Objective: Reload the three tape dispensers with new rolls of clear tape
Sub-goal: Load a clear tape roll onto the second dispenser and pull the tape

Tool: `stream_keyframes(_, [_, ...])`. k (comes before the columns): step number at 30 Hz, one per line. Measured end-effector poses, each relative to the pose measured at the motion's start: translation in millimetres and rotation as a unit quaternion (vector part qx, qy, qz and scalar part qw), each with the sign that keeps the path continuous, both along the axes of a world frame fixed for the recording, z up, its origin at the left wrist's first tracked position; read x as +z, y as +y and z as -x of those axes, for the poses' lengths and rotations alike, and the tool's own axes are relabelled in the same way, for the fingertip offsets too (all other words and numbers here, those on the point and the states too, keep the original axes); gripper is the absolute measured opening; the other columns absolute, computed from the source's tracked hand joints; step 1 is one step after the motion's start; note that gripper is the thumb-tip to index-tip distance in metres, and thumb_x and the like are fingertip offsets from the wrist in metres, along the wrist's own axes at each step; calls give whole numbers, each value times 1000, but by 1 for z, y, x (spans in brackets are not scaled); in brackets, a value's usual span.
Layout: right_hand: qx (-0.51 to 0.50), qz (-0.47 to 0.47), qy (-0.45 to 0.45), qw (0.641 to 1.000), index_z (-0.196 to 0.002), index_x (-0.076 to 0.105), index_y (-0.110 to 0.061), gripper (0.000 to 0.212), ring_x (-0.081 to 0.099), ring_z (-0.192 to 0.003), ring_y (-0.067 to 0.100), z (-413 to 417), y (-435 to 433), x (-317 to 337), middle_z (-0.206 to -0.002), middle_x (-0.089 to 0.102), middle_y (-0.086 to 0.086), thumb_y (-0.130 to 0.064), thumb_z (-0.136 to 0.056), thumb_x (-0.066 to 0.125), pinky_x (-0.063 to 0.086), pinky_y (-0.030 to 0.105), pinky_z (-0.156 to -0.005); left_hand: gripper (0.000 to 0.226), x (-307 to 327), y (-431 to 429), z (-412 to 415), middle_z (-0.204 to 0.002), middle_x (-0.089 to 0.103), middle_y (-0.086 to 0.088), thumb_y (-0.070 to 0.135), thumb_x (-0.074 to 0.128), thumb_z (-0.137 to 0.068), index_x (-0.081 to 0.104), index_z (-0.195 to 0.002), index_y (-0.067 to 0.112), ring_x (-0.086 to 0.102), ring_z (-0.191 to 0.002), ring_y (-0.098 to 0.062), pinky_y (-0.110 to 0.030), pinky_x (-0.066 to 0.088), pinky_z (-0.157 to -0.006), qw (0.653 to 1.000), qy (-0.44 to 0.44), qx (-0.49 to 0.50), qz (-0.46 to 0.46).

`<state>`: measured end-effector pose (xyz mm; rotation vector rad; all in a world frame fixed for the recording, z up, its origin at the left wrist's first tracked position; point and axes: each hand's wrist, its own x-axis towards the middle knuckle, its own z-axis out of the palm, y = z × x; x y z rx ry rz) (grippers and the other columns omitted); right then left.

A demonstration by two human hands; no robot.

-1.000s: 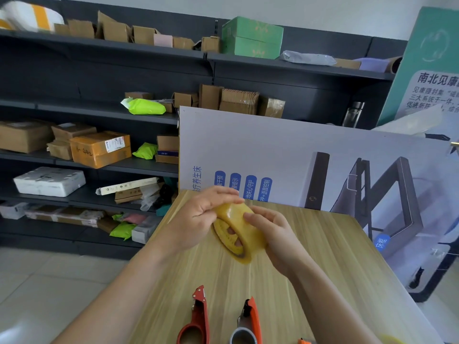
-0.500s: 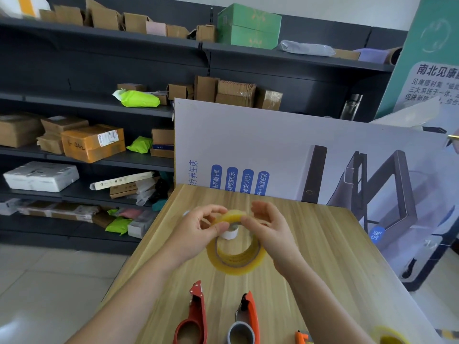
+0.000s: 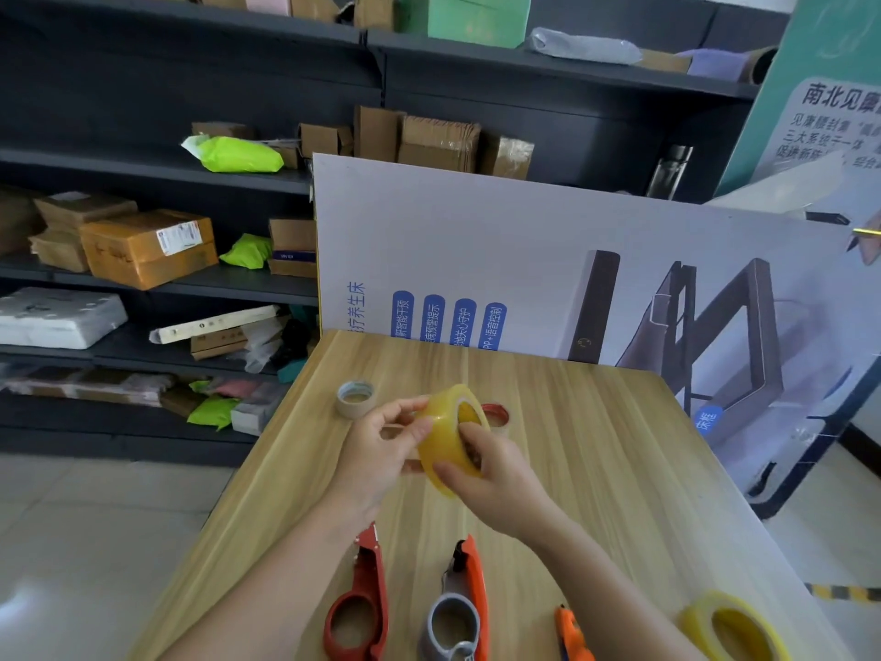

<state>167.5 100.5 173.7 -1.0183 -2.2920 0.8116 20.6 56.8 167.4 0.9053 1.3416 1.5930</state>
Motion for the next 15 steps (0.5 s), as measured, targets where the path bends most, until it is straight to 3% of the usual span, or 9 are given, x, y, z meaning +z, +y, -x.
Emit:
stream_keyframes(3, [10, 35, 13, 999, -82, 54, -2, 22, 43, -59, 12, 1, -3, -3, -68, 47, 2, -20, -86, 66, 37, 33, -56, 17, -5, 4, 4, -96, 61, 0, 6, 69, -84, 74, -85, 23, 63, -78, -12, -26, 57, -66, 989, 127, 66, -30])
stream_keyframes(5, [13, 55, 26, 998, -82, 53, 1, 23, 40, -59, 12, 1, -4, -4, -68, 44, 2, -18, -87, 65, 34, 31, -57, 12, -8, 5, 6, -93, 62, 6, 8, 71, -83, 73, -80, 19, 61, -79, -4, -21, 53, -70, 967, 225, 104, -60])
stream_keyframes(8, [30, 76, 34, 996, -85, 53, 3, 21, 41, -61, 14, 1, -4, -4, -70, 43, 4, -15, -88, 64, 34, 32, -58, 13, -14, 7, 7, -86, 65, 10, 11, 64, -88, 67, -78, 19, 60, -81, -1, -11, 46, -66, 936, 318, 125, -85])
stream_keyframes(12, [42, 86, 26, 995, -87, 52, 6, 18, 41, -63, 16, 0, -3, -2, -72, 42, 6, -10, -86, 61, 33, 35, -59, 20, -17, 17, 15, -76, 68, 2, 14, 52, -96, 57, -77, 18, 62, -70, -10, -21, 47, -61, 944, 293, 150, -31])
stream_keyframes(15, [53, 76, 20, 995, -88, 52, 2, 12, 41, -63, 13, -2, -3, -4, -74, 43, 4, -6, -82, 58, 34, 33, -59, 21, -17, 23, 24, -75, 71, -2, 14, 45, -99, 58, -83, 8, 65, -70, -19, -32, 55, -67, 970, 180, 163, 8])
